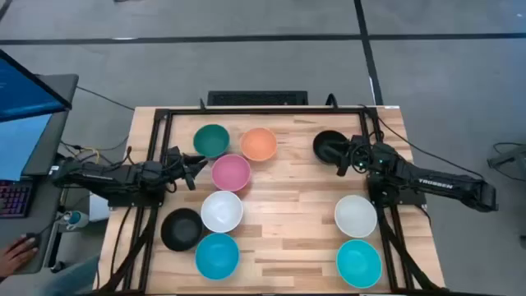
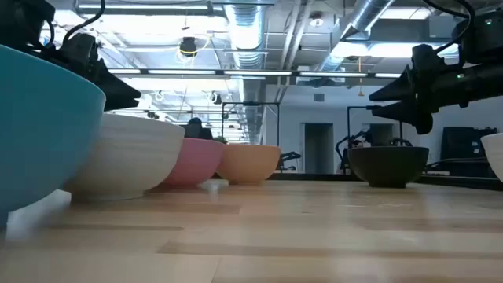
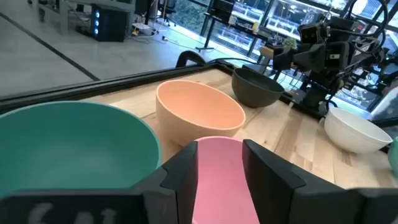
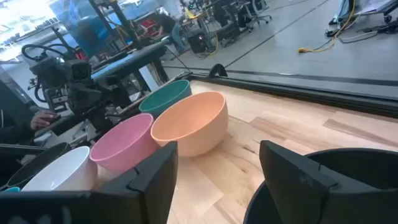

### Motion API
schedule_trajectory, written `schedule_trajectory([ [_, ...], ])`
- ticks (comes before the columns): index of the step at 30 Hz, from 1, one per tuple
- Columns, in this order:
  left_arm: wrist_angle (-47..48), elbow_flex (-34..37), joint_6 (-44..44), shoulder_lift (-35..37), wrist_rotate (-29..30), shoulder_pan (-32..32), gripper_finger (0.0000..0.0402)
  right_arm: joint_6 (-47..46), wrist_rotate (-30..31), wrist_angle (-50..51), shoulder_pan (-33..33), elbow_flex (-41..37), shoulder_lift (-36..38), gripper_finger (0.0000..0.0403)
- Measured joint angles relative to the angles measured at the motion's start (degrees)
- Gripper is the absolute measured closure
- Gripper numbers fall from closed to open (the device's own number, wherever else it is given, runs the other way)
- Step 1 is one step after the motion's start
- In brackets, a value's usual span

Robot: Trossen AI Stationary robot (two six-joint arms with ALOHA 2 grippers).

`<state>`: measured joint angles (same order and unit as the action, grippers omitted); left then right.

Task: Nest bowls inside each other

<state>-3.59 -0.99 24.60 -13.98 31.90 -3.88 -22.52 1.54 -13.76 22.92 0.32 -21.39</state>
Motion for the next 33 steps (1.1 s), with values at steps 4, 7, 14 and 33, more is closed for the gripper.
schedule_trajectory([
  [4,0.00,0.00,0.04,0.00,0.00,0.01,0.0285,0.00,0.02,0.00,-0.02,0.00,0.02,0.0152],
  [7,0.01,0.00,-0.02,-0.01,-0.01,0.00,0.0285,0.00,0.02,0.01,-0.02,-0.01,0.02,0.0152],
  [14,0.00,0.00,-0.02,0.00,-0.01,0.01,0.0285,0.00,0.02,0.01,-0.01,-0.01,0.02,0.0152],
  [33,-0.15,0.00,-0.08,0.00,1.38,0.02,0.0285,0.00,0.01,0.00,-0.01,-0.01,0.01,0.0152],
])
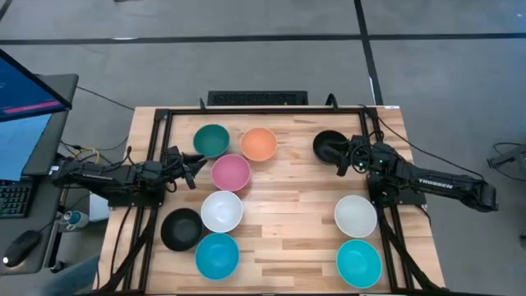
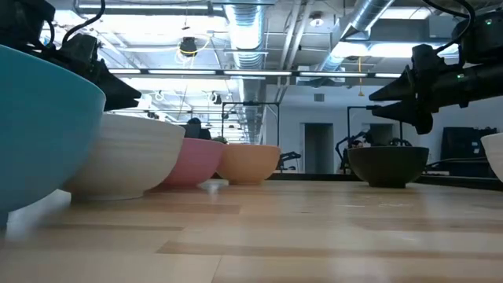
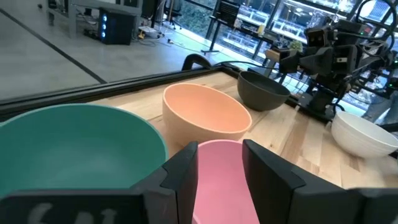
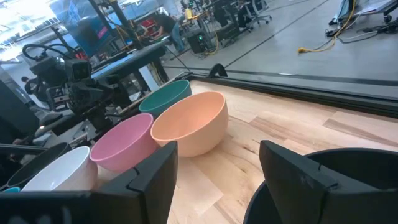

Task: Nest bowls inside each other
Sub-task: Move the top black bowl to the center of the table

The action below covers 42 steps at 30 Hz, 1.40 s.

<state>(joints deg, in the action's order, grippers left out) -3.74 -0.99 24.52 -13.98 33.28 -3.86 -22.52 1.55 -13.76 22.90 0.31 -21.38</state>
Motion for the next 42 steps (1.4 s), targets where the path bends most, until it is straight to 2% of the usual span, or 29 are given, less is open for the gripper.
schedule_trajectory([
  [6,-0.01,0.00,0.50,0.00,0.04,-0.02,0.0285,0.00,-0.01,0.02,0.01,0.00,0.01,0.0152],
  [15,-0.48,0.03,6.82,-0.01,1.98,0.00,0.0285,0.00,0.01,0.00,-0.01,0.01,0.01,0.0152],
  [20,-10.25,-0.20,1.35,0.01,2.54,-0.02,0.0285,0.00,-0.01,0.02,0.10,0.00,0.01,0.0152],
  [24,-11.46,-4.49,3.18,0.00,5.60,0.00,0.0285,0.00,-0.01,0.00,0.10,0.01,0.01,0.0152],
  [29,-6.94,-10.23,-0.20,-0.04,3.57,0.00,0.0285,-0.15,-0.01,-0.09,0.10,-0.01,0.01,0.0152],
  [32,-4.94,-12.85,-3.12,-0.04,2.41,-0.02,0.0285,-3.94,-0.01,-0.22,-0.03,0.01,0.01,0.0152],
  [37,-4.30,-14.72,-3.90,-0.16,1.56,-0.02,0.0285,-15.41,-0.01,-0.46,0.00,0.01,0.01,0.0152],
  [42,-4.49,-14.97,-3.64,-0.17,1.69,-0.02,0.0285,-18.03,2.67,-0.57,0.73,0.01,0.01,0.0152],
])
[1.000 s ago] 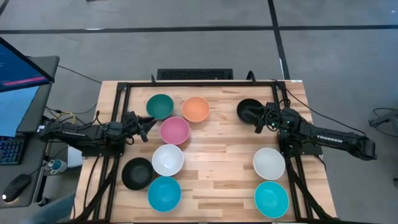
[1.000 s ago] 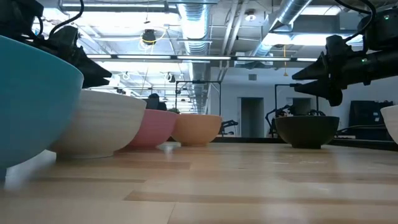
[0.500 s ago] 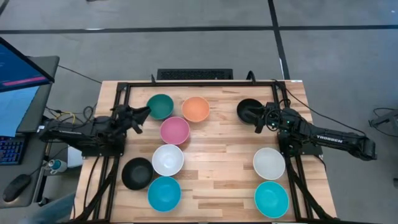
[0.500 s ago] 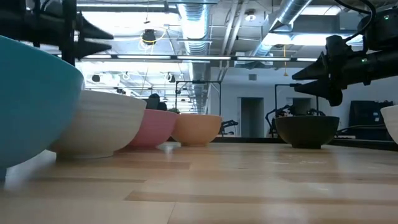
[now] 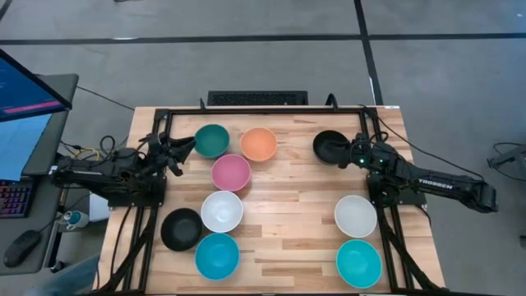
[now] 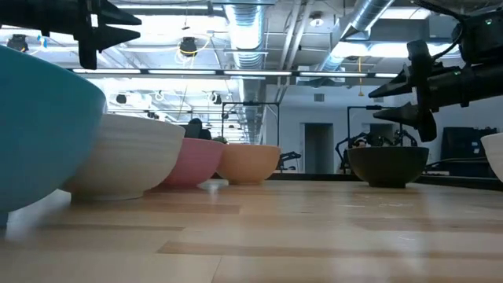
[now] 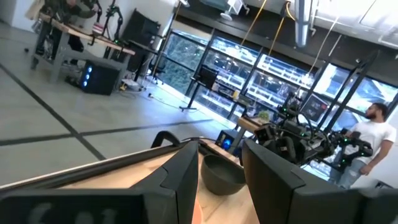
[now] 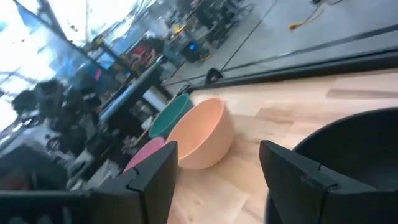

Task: Nest bowls inside each other
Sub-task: Move the top black bowl to the center of the table

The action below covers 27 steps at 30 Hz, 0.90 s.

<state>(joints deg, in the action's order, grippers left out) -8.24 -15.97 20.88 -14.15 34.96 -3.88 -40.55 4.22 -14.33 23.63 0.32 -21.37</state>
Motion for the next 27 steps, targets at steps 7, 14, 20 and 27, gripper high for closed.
schedule_trajectory([
  [7,-0.15,0.00,0.31,0.02,1.26,0.00,0.0285,1.59,2.66,-9.21,2.00,0.00,0.00,0.0152],
  [14,-0.23,0.00,0.33,0.02,1.85,0.00,0.0285,-0.06,4.48,-19.50,4.57,0.02,0.03,0.0152],
  [20,-0.23,0.00,0.33,0.02,1.88,0.00,0.0285,-1.78,2.17,-21.39,6.84,0.08,-0.42,0.0152],
  [27,-0.23,0.00,0.33,0.02,1.90,0.00,0.0285,6.75,-8.69,7.04,8.87,13.29,-3.02,0.0152],
])
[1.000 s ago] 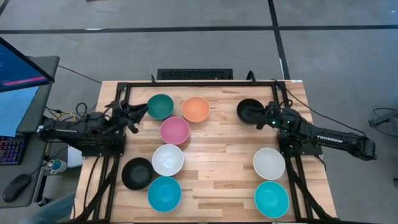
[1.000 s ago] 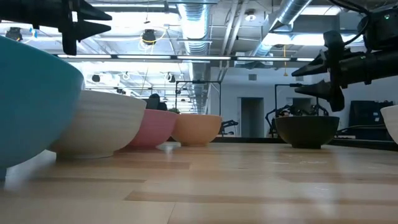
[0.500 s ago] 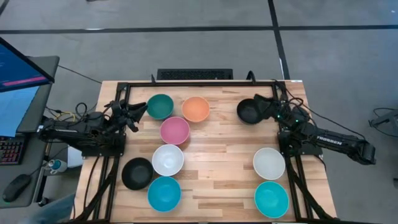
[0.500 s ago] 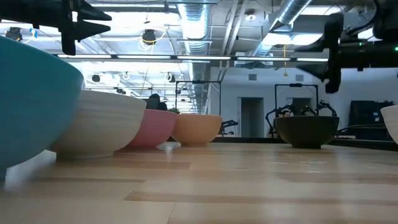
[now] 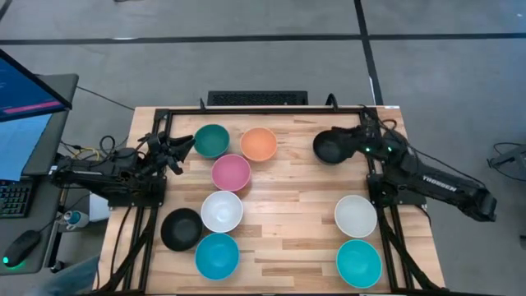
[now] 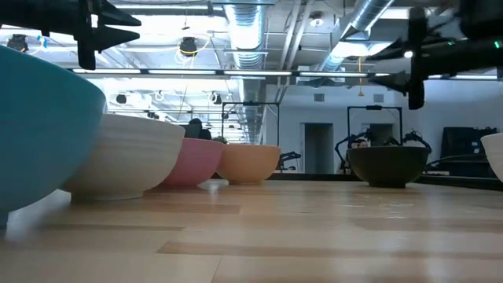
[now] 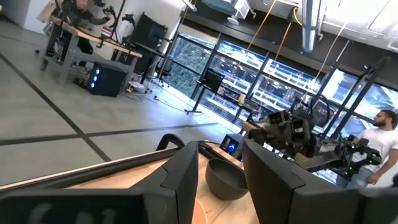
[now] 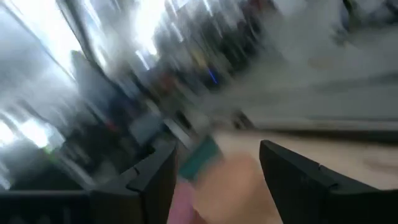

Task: Nest bowls inside each other
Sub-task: Move the top black bowl to the center of the table

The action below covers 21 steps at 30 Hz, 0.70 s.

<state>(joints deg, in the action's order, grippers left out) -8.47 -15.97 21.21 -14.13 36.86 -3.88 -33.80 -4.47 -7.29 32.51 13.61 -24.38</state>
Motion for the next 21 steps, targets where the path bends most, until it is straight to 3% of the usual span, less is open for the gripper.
schedule_trajectory([
  [4,0.00,0.00,0.00,0.00,0.00,0.00,0.0285,15.02,3.81,25.01,0.45,14.19,-7.28,0.0152],
  [9,0.02,0.00,0.00,0.00,-0.12,0.02,0.0285,23.77,6.77,41.53,2.19,26.30,-17.35,0.0152],
  [14,0.17,-0.01,0.00,0.00,-0.38,0.00,0.0285,24.74,6.61,51.44,1.06,32.50,-28.84,0.0152],
  [21,3.21,-0.02,1.96,-0.02,-0.42,0.01,0.0285,19.38,6.25,53.66,-9.31,33.79,-43.40,0.0152],
])
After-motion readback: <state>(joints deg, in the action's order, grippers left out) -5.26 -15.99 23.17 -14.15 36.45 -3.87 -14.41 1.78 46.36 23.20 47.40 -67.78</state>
